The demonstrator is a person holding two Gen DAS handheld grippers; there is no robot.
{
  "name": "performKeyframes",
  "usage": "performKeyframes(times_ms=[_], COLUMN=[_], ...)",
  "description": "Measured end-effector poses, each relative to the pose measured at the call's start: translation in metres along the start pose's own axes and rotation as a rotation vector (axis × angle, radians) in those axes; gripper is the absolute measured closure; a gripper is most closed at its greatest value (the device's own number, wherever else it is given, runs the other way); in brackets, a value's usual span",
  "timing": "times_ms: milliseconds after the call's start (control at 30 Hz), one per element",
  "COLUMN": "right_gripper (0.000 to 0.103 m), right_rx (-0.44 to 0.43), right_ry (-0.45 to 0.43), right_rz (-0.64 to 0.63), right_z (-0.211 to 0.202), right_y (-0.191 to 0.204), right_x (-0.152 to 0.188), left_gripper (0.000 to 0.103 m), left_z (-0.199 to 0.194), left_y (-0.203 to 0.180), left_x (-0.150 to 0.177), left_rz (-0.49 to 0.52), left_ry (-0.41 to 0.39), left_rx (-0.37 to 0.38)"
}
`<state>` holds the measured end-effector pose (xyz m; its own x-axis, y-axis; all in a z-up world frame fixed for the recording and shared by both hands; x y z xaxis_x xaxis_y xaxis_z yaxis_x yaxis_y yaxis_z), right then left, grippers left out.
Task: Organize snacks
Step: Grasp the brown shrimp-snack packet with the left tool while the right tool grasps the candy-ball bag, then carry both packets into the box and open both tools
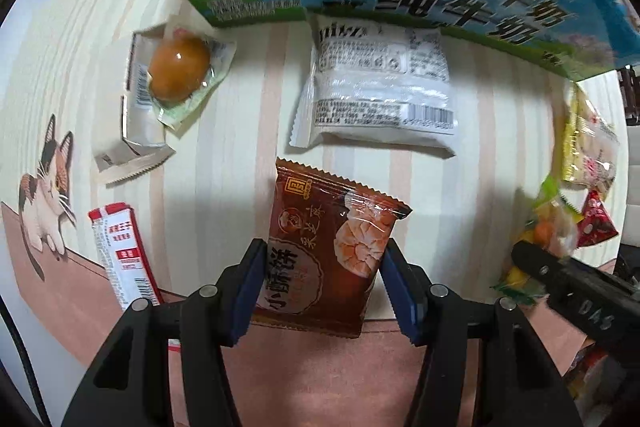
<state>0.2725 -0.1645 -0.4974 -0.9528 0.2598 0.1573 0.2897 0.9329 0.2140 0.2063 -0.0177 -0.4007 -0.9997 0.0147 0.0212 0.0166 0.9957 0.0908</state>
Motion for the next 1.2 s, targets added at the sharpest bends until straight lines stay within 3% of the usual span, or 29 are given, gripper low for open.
performKeyframes(times_ms=[367, 600, 833, 1000, 1200], right_gripper=[0.053, 0.053, 0.053, 0.053, 0.053], right_rx=[-0.072, -0.144, -0.211, -0.184, -0.144], right_ry=[-0.057, -0.121, -0.211, -0.274, -0.281], right_rz=[-0.087, -0.147, -0.199, -0.237, -0.252], right_z=[-0.049, -0.108, -0.176, -0.205, -0.208], right_y=[0.018, 0.035, 0.063, 0.088, 0.114], right_x=[0.038, 0.038, -0.011, -0.078, -0.169], left_gripper=[0.048, 0.048, 0.048, 0.048, 0.048], left_z=[-0.061, -0.117, -0.180, -0.200, -0.186], left_y=[-0.005, -0.002, -0.005, -0.003, 0.006], left_x=[-0.002, -0.011, -0.058, -0.116, -0.197], left_rz=[0.021, -0.006, -0.022, -0.018, -0.026], left_ry=[-0.088, -0.153, -0.229, -0.265, -0.238], left_rx=[0.045, 0.144, 0.250, 0.236, 0.185])
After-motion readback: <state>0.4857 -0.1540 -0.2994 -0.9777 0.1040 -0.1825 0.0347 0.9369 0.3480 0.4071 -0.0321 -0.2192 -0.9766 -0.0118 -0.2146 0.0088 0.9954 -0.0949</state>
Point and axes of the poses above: each gripper's, at about its wrist camera, not at the fingertips, and z roughly the way its jaws point, y to its left, x to its underside, the point moved 8 cm from there along z, roughly the way its jaws point, and after that the axes turned 5 degrees about -x, right-handed, at the moved point
